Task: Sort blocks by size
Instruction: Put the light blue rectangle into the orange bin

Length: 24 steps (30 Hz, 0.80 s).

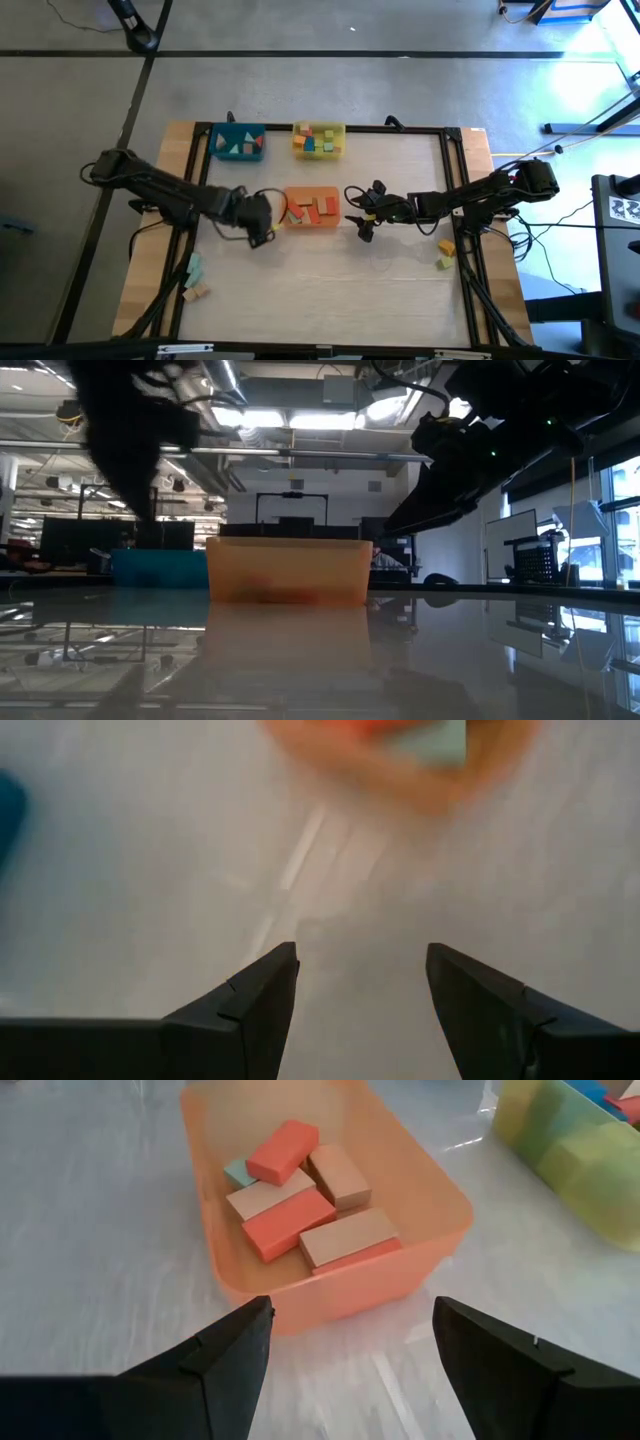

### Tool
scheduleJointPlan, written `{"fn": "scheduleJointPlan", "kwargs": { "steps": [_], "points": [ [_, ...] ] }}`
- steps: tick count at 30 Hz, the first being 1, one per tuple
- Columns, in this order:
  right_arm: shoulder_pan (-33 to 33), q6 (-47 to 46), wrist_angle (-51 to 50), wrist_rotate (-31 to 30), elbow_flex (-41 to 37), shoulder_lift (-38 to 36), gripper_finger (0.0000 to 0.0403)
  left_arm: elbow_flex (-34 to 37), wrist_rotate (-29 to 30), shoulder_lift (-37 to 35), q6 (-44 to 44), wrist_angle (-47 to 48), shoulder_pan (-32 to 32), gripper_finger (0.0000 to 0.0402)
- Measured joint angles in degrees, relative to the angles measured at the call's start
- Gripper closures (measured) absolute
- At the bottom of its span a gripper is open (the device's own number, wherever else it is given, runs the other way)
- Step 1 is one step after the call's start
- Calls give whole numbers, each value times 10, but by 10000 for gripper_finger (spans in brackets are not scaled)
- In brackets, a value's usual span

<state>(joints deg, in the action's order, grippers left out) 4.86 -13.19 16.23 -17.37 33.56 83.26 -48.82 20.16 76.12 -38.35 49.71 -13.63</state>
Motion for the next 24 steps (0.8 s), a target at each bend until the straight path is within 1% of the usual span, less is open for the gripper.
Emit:
{"fn": "scheduleJointPlan", "kwargs": {
  "steps": [3,4,6,8,10,13,17,24],
  "points": [
    [0,-3,0,7,0,0,127,0,-4,-1,-80,60,-61,192],
    [0,-9,-1,16,0,0,127,0,-6,-1,-109,76,-79,192],
    [0,-19,-3,56,0,0,127,0,-10,-1,-160,92,-114,192],
    [0,-20,-2,89,0,0,127,0,-32,-1,-198,98,-143,192],
    [0,-20,-2,100,0,0,127,0,-56,-1,-228,97,-169,192],
    [0,-27,-2,100,0,0,127,0,-85,-1,-276,97,-204,192],
    [0,-30,0,89,0,0,127,0,-150,-1,-327,104,-237,192],
    [0,-30,-1,89,0,0,127,0,-202,-1,-419,145,-274,192]
  ]
}}
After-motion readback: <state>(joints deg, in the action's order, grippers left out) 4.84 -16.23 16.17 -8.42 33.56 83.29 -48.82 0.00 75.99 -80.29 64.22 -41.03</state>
